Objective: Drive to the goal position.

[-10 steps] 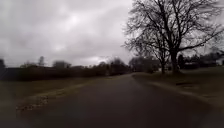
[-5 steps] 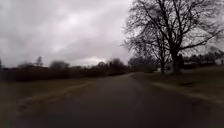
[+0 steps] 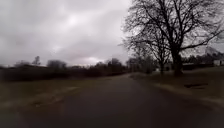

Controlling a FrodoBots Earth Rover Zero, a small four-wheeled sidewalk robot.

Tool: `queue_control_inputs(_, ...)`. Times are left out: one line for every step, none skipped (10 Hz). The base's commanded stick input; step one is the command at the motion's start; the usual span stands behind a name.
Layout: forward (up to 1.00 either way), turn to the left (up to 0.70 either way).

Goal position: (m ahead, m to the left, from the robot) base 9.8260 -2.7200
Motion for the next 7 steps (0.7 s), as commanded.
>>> queue_control_inputs(1.00,0.00)
queue_control_inputs(1.00,0.00)
queue_control_inputs(1.00,0.00)
queue_control_inputs(1.00,0.00)
queue_control_inputs(1.00,0.00)
queue_control_inputs(1.00,0.00)
queue_control_inputs(1.00,0.00)
